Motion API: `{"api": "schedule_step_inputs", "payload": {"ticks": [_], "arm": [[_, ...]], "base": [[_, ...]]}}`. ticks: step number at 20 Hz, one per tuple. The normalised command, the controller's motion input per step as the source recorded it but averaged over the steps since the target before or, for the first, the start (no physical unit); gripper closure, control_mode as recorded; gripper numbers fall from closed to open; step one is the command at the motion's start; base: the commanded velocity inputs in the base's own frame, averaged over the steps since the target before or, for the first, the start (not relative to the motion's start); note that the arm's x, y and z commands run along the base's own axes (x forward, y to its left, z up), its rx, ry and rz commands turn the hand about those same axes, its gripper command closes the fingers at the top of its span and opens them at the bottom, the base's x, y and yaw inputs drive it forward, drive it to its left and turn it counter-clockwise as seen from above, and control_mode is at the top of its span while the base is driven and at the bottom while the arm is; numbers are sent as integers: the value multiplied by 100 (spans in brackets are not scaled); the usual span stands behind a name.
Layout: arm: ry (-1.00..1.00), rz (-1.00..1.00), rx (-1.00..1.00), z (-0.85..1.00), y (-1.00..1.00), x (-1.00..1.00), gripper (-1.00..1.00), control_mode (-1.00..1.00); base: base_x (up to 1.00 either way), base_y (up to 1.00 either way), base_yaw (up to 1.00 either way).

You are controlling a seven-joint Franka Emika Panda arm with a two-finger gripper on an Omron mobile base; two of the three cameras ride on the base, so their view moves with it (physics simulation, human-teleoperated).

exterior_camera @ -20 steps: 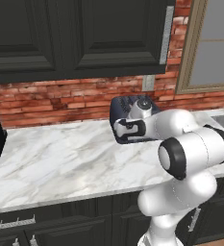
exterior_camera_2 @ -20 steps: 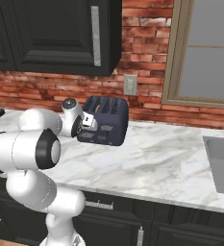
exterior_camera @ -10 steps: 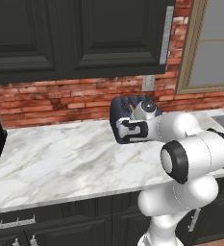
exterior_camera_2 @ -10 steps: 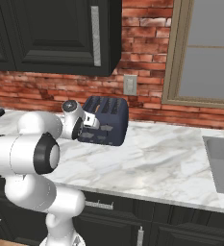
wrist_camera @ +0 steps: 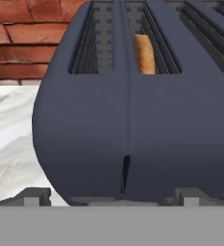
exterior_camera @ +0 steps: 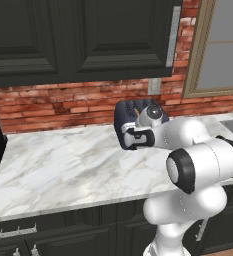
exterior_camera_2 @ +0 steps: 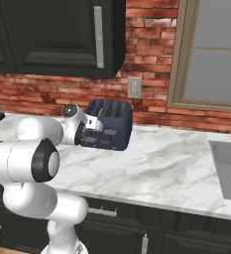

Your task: Start the toaster. Once the lever pops up, take the bread to the plate on the dining counter.

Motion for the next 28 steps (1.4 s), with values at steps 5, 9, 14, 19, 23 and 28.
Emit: {"api": "schedule_step_inputs", "payload": {"ticks": [5, 9, 14, 19, 23, 28], "arm": [[-4, 0, -6, 5, 0, 0, -100, -100], [-1, 0, -2, 18, 0, 0, -100, -100], [-5, 2, 0, 20, 0, 0, -100, -100], [-9, 6, 0, 12, -8, -1, -100, -100], [-9, 7, 0, 1, -7, 0, -100, -100], [-8, 2, 0, 0, -10, 0, -100, -100]], "base": [[0, 0, 0], [0, 0, 0], [0, 0, 0], [0, 0, 0], [0, 0, 0], [0, 0, 0]]}}
